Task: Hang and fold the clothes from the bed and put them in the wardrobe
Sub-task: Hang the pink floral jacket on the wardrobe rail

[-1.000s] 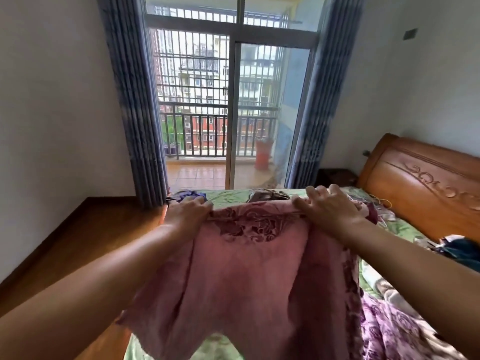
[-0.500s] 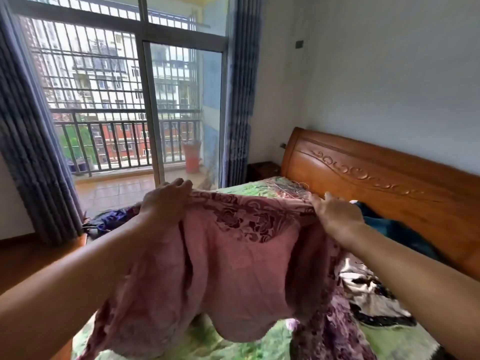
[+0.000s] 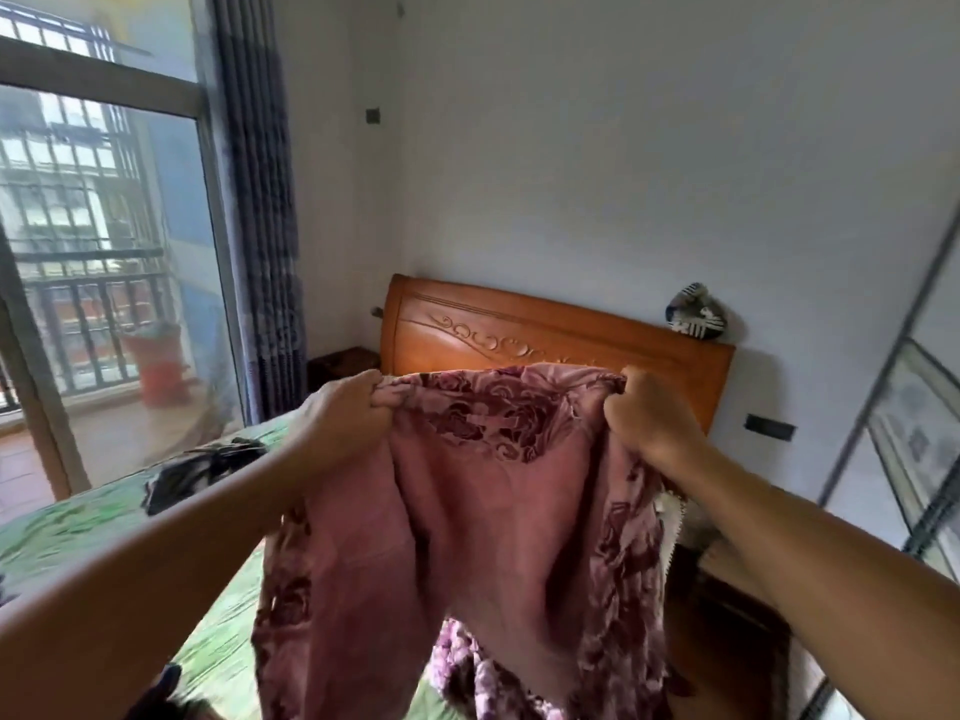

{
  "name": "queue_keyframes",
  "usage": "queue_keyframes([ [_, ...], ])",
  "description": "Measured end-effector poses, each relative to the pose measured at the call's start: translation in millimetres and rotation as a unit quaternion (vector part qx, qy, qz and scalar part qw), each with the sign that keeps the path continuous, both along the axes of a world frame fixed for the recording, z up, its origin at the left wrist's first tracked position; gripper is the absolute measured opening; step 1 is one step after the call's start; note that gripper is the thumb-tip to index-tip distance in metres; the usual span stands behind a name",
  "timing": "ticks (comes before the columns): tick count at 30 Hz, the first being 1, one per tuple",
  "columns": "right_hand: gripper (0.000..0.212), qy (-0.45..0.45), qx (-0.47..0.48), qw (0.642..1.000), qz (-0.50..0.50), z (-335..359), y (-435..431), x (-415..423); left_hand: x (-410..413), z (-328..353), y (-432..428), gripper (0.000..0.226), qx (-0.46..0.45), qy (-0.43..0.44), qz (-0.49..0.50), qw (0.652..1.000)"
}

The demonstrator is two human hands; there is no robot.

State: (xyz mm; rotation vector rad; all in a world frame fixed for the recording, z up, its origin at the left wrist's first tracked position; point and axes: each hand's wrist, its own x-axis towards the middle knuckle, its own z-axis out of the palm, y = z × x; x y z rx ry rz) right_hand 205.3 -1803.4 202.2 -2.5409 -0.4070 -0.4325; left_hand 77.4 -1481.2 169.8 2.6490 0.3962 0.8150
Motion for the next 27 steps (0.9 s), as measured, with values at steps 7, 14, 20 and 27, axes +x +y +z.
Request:
queue_keyframes([
  [7,0.038,-0.004,-0.021,0.996,-0.087,15,-95,9,89,12,-99,0.015,0.003,0.015,-0.085,0.996],
  [14,0.044,-0.042,-0.065,0.982,-0.170,32,-179,2,155,33,-197,0.026,0.042,-0.010,-0.166,0.985],
  [20,0.035,-0.045,-0.071,0.966,-0.246,29,-231,-5,206,45,-260,0.018,0.066,-0.034,-0.289,0.954],
  [27,0.017,-0.029,-0.081,0.930,-0.357,27,-267,-31,251,54,-334,0.021,0.059,-0.045,-0.437,0.896],
])
